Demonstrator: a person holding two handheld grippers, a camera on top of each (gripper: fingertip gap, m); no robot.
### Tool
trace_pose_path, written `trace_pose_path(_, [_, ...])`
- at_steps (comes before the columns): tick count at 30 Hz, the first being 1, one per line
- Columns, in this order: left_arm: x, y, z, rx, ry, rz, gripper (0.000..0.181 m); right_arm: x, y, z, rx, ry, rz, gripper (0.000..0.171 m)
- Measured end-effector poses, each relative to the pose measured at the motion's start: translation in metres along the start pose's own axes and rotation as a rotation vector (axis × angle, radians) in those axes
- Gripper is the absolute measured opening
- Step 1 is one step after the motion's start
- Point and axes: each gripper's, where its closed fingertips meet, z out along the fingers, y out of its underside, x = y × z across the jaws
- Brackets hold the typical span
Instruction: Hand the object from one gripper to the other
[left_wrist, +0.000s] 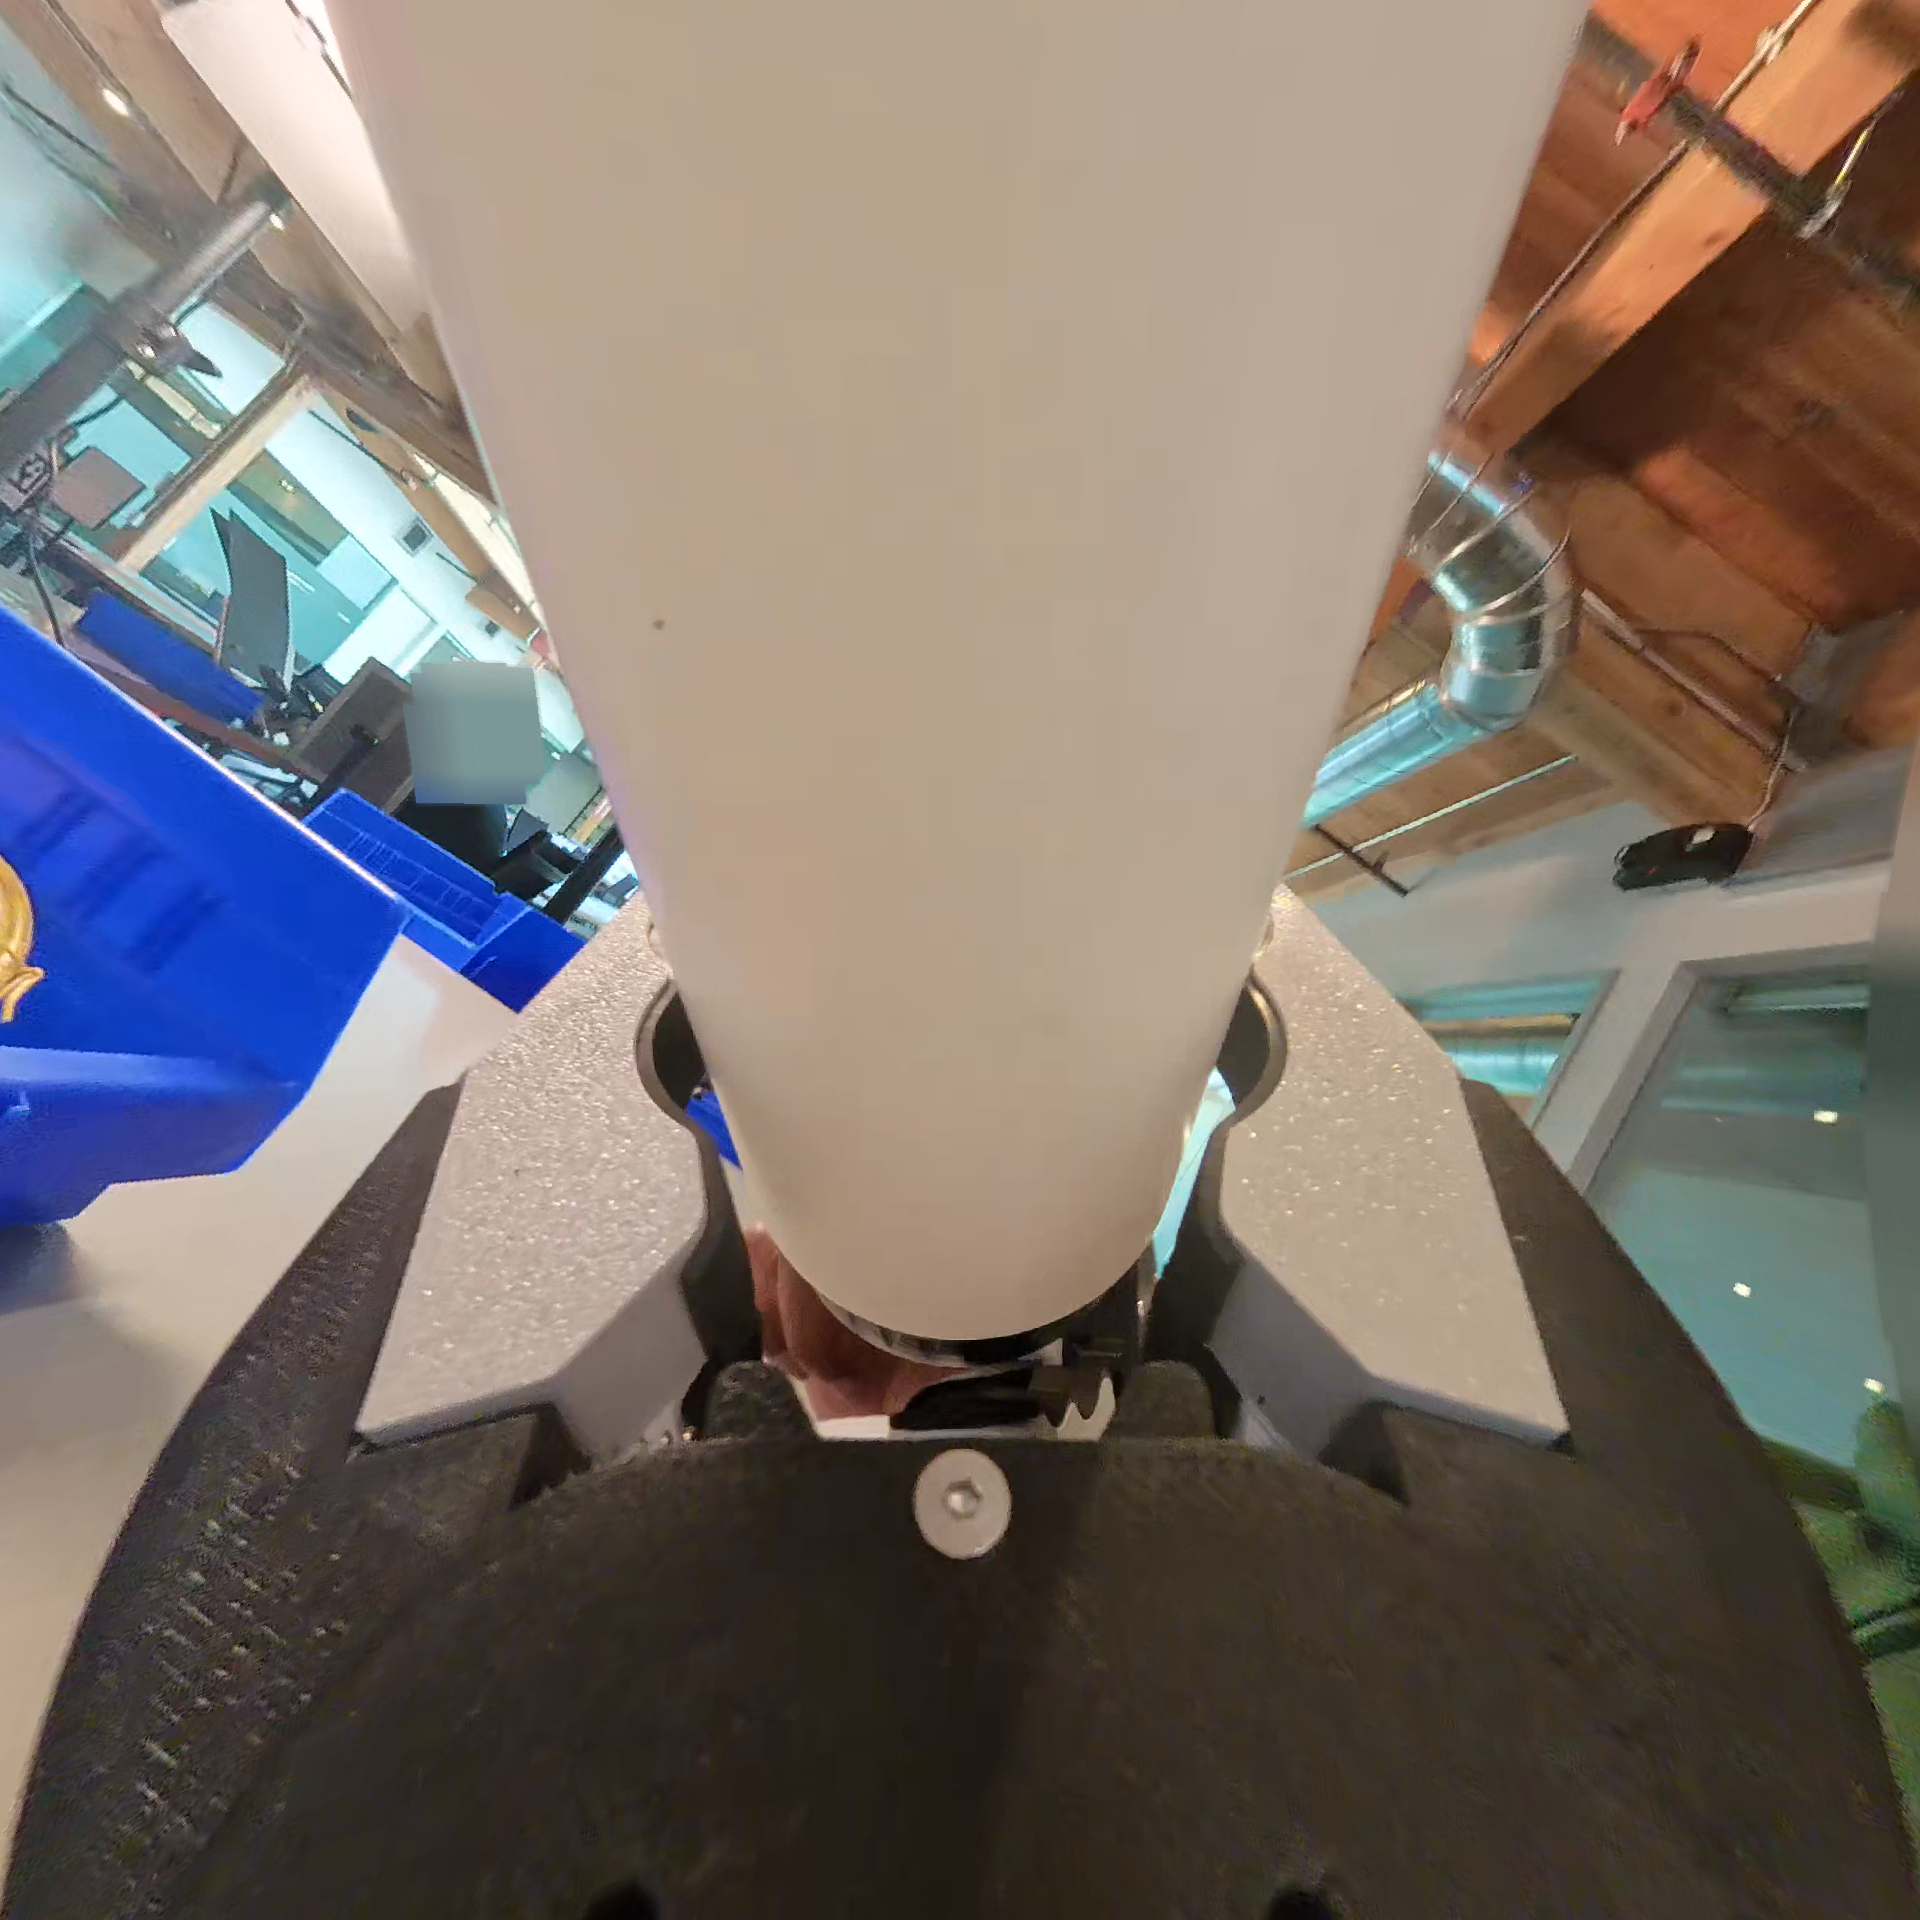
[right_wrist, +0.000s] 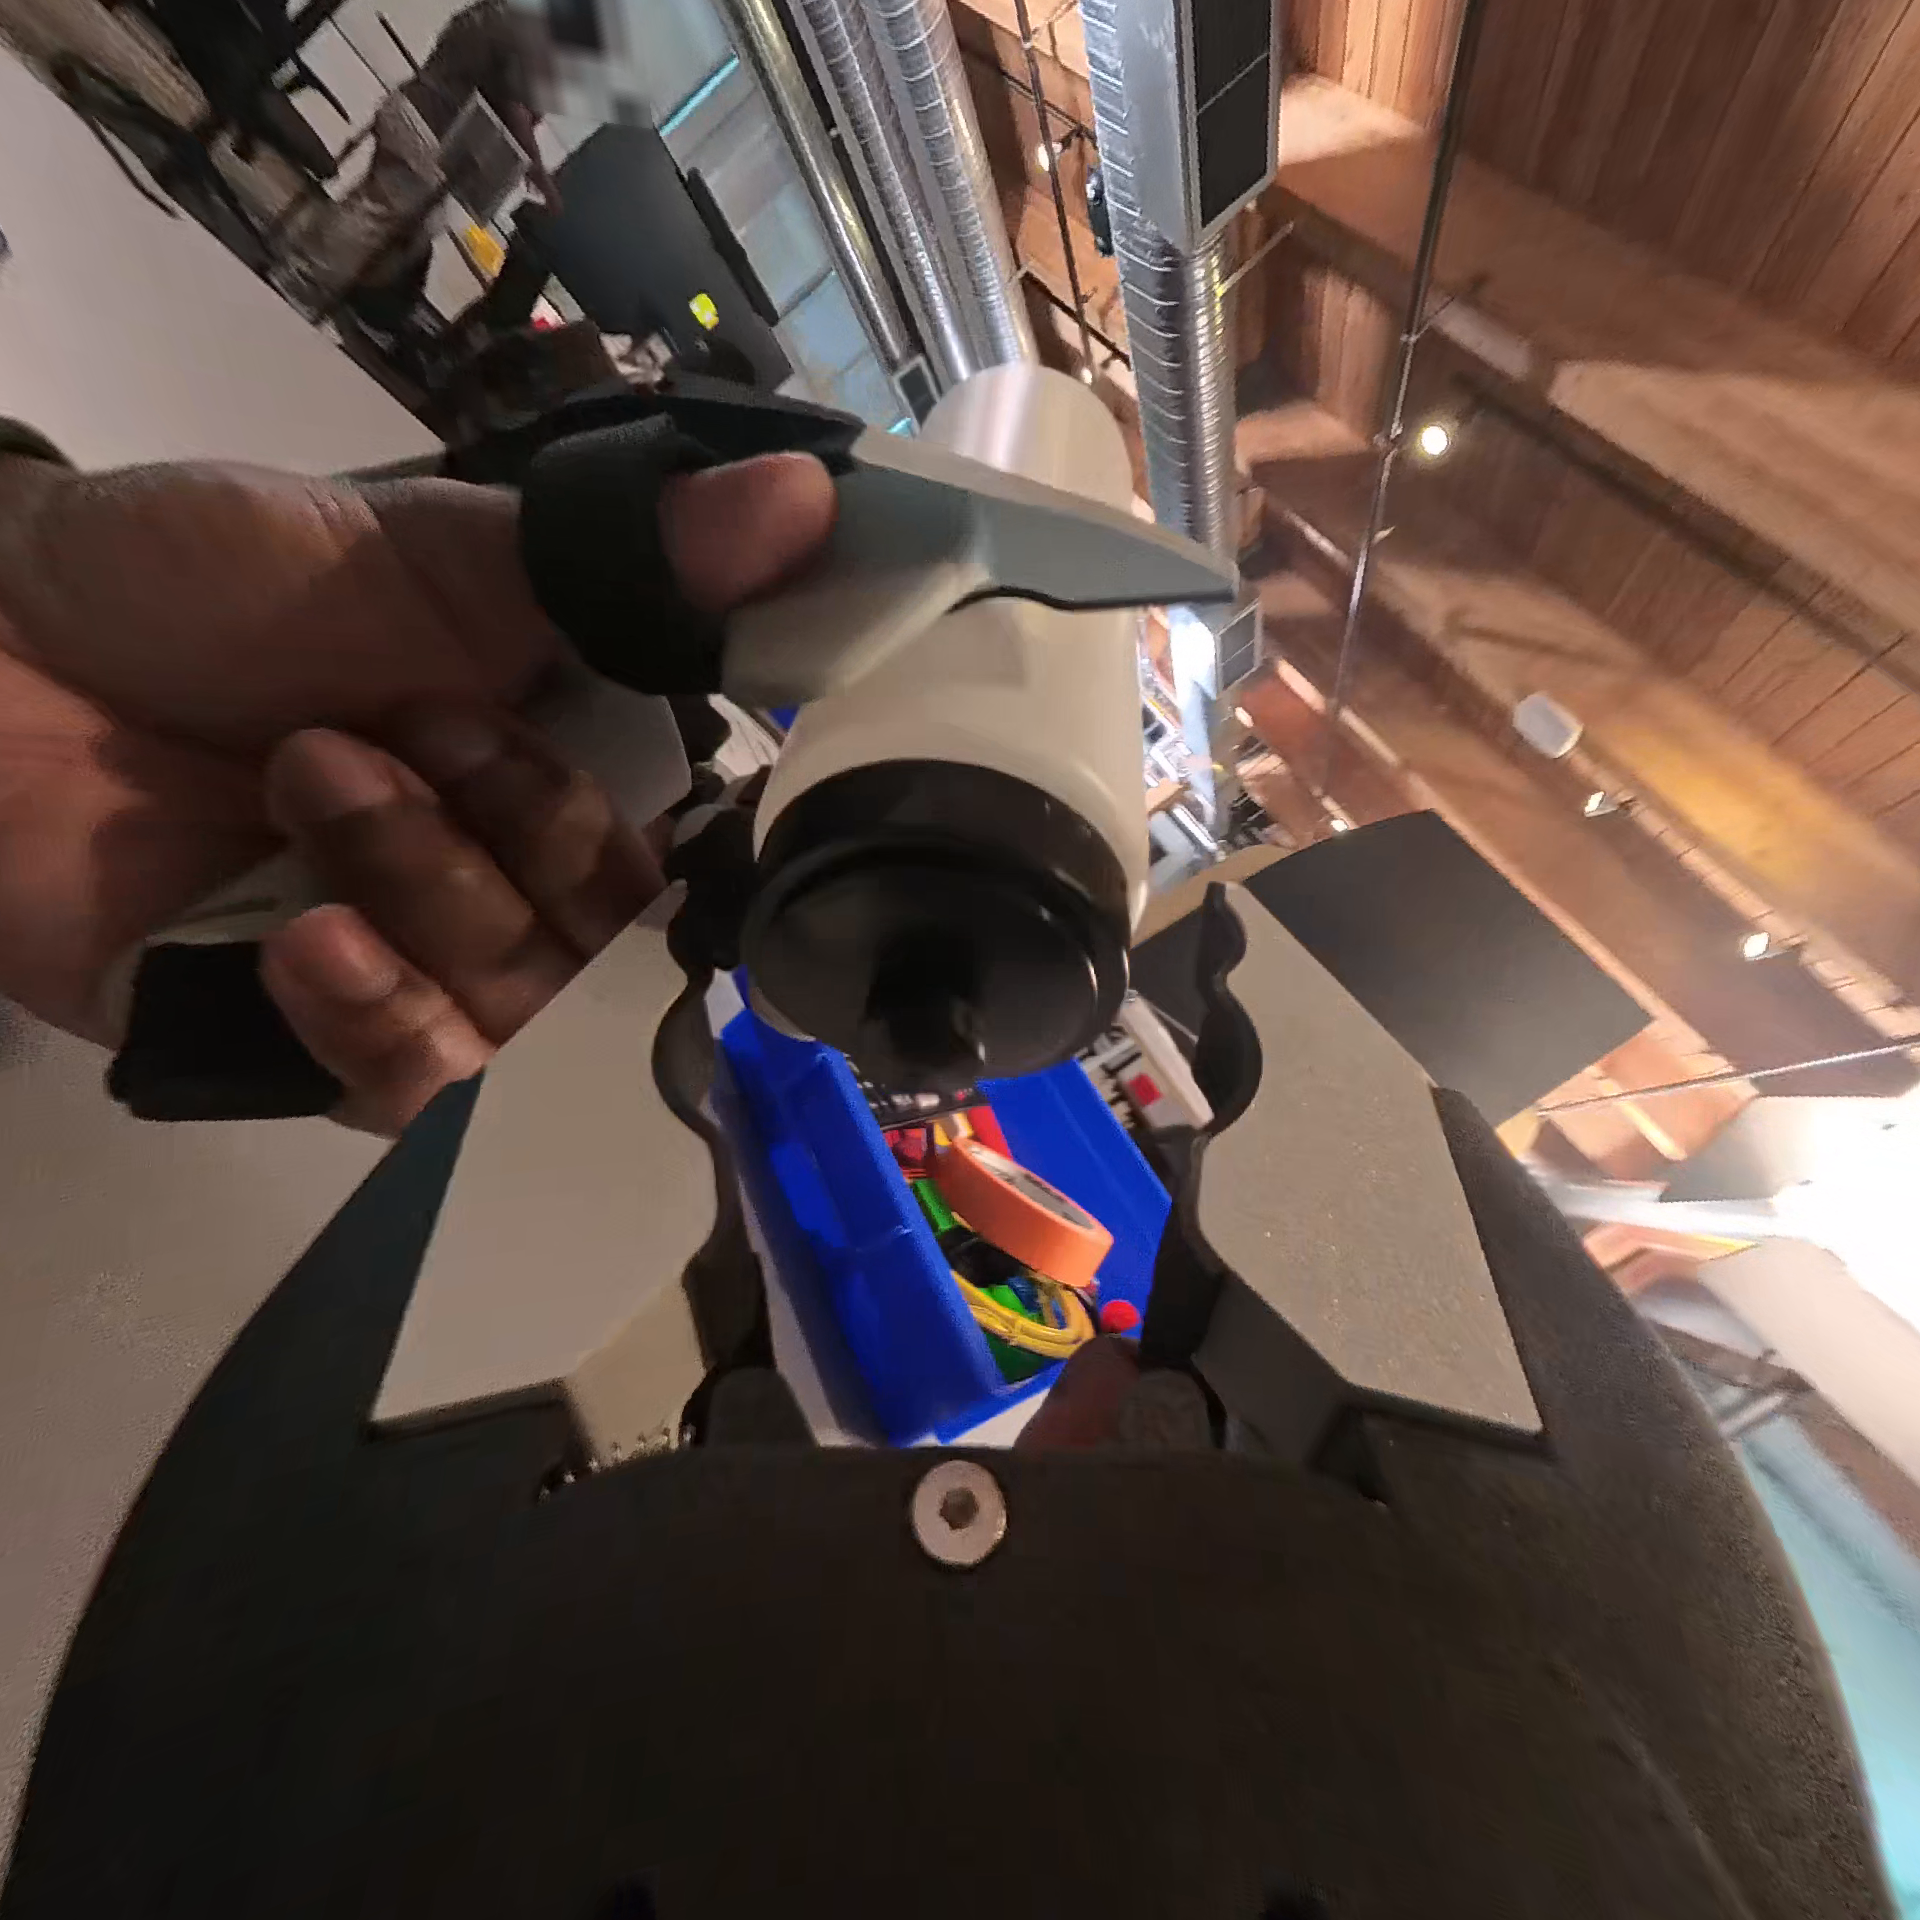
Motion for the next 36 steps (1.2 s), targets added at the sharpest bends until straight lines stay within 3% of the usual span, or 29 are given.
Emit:
trace_pose_path(4, [0.004, 0.032, 0.009, -0.15, 0.004, 0.046, 0.103, -0.002, 0.001, 0.0, -0.015, 0.024, -0.084, 0.096])
trace_pose_path(8, [0.008, 0.029, 0.01, -0.106, 0.046, -0.039, 0.102, 0.004, 0.004, 0.001, -0.037, 0.063, -0.102, 0.095])
trace_pose_path(15, [0.014, 0.035, 0.011, -0.138, 0.064, 0.0, 0.102, 0.009, -0.002, -0.004, -0.032, 0.105, -0.154, 0.094])
trace_pose_path(18, [0.011, 0.032, 0.009, -0.14, 0.023, 0.075, 0.102, 0.016, -0.008, -0.008, 0.003, 0.135, -0.161, 0.093])
trace_pose_path(20, [0.011, 0.022, 0.006, -0.118, -0.008, 0.155, 0.113, 0.023, -0.01, -0.012, 0.031, 0.133, -0.072, 0.093])
trace_pose_path(25, [0.01, -0.006, -0.007, -0.088, -0.154, 0.562, 0.114, 0.047, 0.003, -0.018, 0.062, 0.083, 0.228, 0.093])
trace_pose_path(30, [-0.006, -0.034, -0.032, -0.176, -0.432, 1.248, 0.114, 0.065, 0.012, -0.023, 0.107, 0.011, 0.539, 0.093])
trace_pose_path(33, [-0.033, -0.04, -0.05, -0.338, -0.611, 1.656, 0.113, 0.07, 0.014, -0.025, 0.134, -0.026, 0.663, 0.093])
trace_pose_path(36, [-0.061, -0.012, -0.054, -0.566, -0.601, 1.734, 0.115, 0.067, 0.012, -0.025, 0.141, -0.055, 0.692, 0.093])
